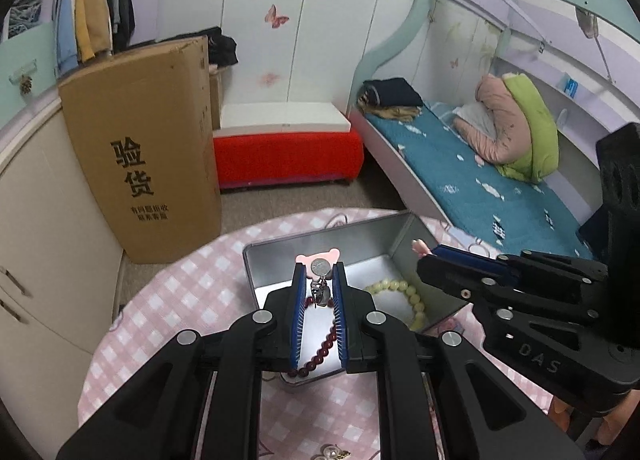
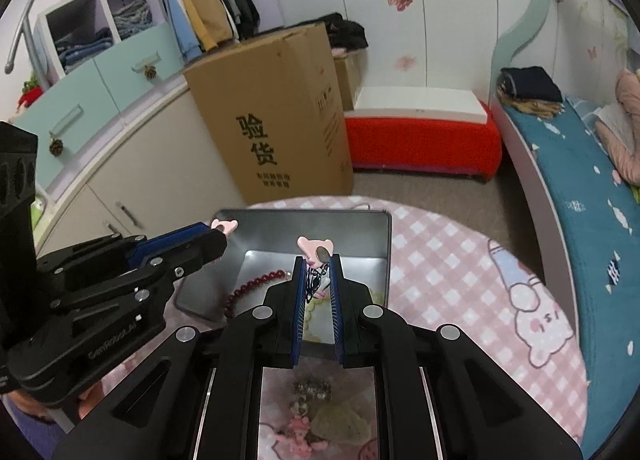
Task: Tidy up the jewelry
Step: 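Carry the pink charm earring into the tin box and open the left gripper, then grasp a pearl earring with the left gripper while the right grasps the pink bunny charm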
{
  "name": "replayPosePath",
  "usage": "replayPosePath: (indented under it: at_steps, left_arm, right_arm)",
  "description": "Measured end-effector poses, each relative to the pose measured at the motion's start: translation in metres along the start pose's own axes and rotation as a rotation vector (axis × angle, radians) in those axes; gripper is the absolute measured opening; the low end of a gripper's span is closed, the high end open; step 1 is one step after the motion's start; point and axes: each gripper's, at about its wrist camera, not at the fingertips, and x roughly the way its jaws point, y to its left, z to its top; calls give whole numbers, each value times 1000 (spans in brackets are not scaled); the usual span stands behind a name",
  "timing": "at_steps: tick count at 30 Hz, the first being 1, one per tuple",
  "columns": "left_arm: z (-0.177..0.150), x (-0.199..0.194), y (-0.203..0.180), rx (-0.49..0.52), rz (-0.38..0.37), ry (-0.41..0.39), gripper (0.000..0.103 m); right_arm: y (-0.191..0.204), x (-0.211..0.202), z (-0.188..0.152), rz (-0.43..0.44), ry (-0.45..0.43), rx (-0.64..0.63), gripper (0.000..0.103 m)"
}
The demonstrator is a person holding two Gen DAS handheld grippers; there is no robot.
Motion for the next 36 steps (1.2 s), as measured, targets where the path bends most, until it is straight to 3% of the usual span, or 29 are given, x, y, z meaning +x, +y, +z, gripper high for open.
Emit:
replayPosePath:
  at_steps: [18, 20, 21, 36]
  left_arm:
    - [-7, 12, -4, 10, 2, 49, 13]
    - [-8, 10, -2, 5, 4, 45, 33]
    - [-8, 9, -1, 2, 13, 37, 37]
    - [-10, -21, 1, -16, 16, -1, 41]
  right_arm:
    - [0, 16, -8, 2, 45, 16, 12]
    - [0, 17, -8, 4, 49, 18, 12]
    - [1, 17, -9, 4, 49, 17, 12]
    - [1, 0, -14, 17, 25, 39, 14]
